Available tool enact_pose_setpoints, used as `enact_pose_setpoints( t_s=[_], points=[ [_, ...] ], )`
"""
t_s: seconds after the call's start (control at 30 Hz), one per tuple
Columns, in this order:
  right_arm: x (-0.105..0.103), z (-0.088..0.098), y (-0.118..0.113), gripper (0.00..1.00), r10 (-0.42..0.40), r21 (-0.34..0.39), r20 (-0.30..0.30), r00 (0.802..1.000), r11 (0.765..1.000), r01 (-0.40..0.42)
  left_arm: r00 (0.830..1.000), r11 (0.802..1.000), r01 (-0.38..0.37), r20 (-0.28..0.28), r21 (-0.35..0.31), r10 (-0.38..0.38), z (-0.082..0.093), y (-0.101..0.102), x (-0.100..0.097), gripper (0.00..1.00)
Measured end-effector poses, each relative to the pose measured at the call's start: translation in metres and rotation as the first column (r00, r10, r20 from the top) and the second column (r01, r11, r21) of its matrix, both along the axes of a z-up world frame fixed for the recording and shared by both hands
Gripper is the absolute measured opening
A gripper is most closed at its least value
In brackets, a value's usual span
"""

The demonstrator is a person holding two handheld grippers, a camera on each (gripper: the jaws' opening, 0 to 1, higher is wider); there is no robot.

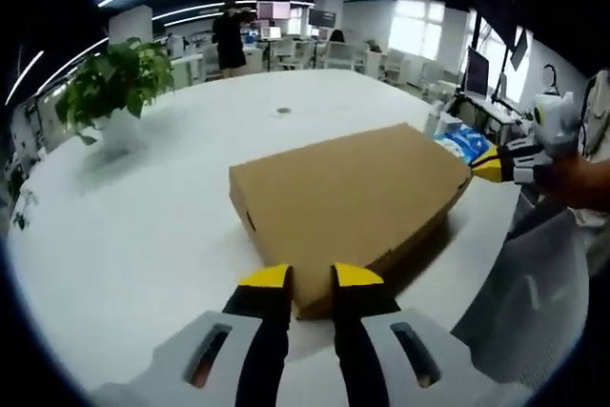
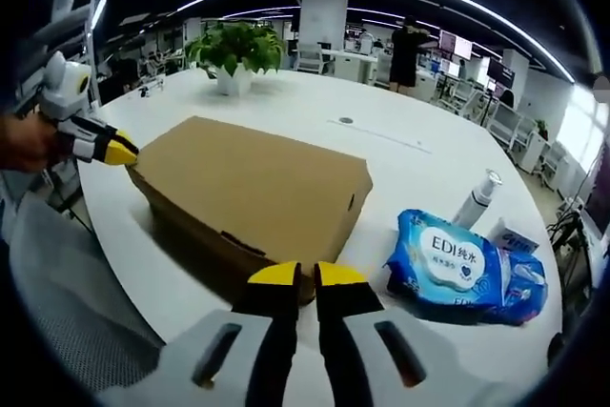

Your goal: Operate the shoe box by opening the lid, removing the specified soft item, and placing it in the target area until the item is outside and the box remains undamaged.

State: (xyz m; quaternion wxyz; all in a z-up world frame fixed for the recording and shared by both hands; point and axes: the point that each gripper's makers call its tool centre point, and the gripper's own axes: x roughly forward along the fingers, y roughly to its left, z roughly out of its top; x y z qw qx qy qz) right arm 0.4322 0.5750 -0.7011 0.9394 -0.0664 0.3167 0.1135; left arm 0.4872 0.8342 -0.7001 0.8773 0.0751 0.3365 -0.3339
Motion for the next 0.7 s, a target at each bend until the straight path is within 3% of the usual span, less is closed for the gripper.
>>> enact_pose_setpoints(
  t_s=[0.03, 0.1, 0.2, 0.3, 0.47, 0.7],
  points=[
    [0.000, 0.000, 0.000, 0.11, 0.004, 0.008, -0.007, 1.000, 1.000, -0.004, 1.000, 1.000, 0.001, -0.001, 0.007, -0.001, 0.001, 0.001, -0.001, 0.18],
    [0.005, 0.008, 0.004, 0.18, 0.030, 0.041, 0.034, 0.999, 0.999, -0.032, 0.997, 0.999, 0.029, 0.072, 0.014, -0.030, 0.016, 0.001, 0.003, 0.26],
    [0.003, 0.014, 0.005, 0.26, 0.088, 0.000, 0.058, 0.994, 0.996, -0.089, 0.988, 0.993, 0.090, 0.115, 0.075, -0.098, 0.022, 0.006, 0.000, 0.34],
    [0.000, 0.006, 0.001, 0.25, 0.102, -0.006, 0.040, 0.994, 0.995, -0.102, 0.990, 0.987, 0.109, 0.081, 0.119, -0.119, 0.006, 0.016, -0.006, 0.34],
    [-0.001, -0.002, 0.004, 0.30, 0.113, 0.030, 0.029, 0.993, 0.993, -0.113, 0.994, 0.987, 0.103, 0.025, 0.126, -0.107, -0.012, 0.022, -0.009, 0.33],
    [-0.002, -0.015, 0.014, 0.28, 0.137, 0.019, -0.002, 0.991, 0.990, -0.137, 0.987, 0.978, 0.153, 0.026, 0.144, -0.159, -0.020, 0.012, -0.008, 0.27]
  ],
)
